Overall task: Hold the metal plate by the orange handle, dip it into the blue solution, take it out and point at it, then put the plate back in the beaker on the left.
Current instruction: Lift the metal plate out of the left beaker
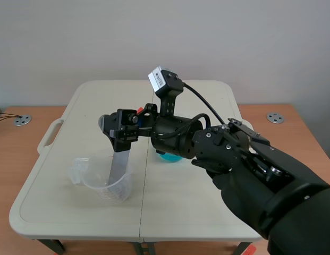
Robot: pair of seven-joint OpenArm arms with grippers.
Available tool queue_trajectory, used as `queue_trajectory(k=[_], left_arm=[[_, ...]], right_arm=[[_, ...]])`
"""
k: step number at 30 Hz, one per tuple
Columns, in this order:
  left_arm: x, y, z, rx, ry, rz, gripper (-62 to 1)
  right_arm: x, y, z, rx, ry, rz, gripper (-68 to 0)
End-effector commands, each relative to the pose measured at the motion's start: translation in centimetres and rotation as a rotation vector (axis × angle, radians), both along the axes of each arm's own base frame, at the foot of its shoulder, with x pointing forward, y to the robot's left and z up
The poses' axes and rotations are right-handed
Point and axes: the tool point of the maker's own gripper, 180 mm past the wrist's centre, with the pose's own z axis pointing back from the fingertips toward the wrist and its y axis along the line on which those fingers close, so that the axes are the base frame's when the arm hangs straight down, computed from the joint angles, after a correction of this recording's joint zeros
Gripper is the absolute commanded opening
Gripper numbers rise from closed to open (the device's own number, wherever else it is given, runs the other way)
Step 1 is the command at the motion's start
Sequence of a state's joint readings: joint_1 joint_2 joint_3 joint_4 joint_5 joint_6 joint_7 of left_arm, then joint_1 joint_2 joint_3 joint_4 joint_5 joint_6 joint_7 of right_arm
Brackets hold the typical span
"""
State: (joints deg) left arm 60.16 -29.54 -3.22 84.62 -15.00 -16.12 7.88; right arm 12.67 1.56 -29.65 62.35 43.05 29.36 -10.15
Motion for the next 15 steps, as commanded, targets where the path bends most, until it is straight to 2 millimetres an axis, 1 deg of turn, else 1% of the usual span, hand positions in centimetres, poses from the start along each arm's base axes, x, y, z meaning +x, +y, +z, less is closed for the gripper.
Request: queue_trajectory(k=[1, 7, 10, 15], left_arm=[[-0.03, -0.46, 0.31, -0.017, -0.007, 0.004, -58.2], [0.07, -0.46, 0.32, -0.017, -0.009, 0.004, -58.2], [0.09, -0.46, 0.32, -0.017, -0.010, 0.004, -58.2], [0.10, -0.48, 0.33, -0.018, -0.010, 0.004, -58.2]], right_arm=[[0.84, 0.23, 1.70, 0.035, -0.036, -0.005, -26.6], [0.84, 0.23, 1.73, 0.038, -0.035, -0.006, -33.9], [0.94, 0.15, 1.68, 0.036, -0.033, -0.013, -34.9], [1.09, 0.04, 1.56, 0.031, -0.028, -0.023, -40.7]])
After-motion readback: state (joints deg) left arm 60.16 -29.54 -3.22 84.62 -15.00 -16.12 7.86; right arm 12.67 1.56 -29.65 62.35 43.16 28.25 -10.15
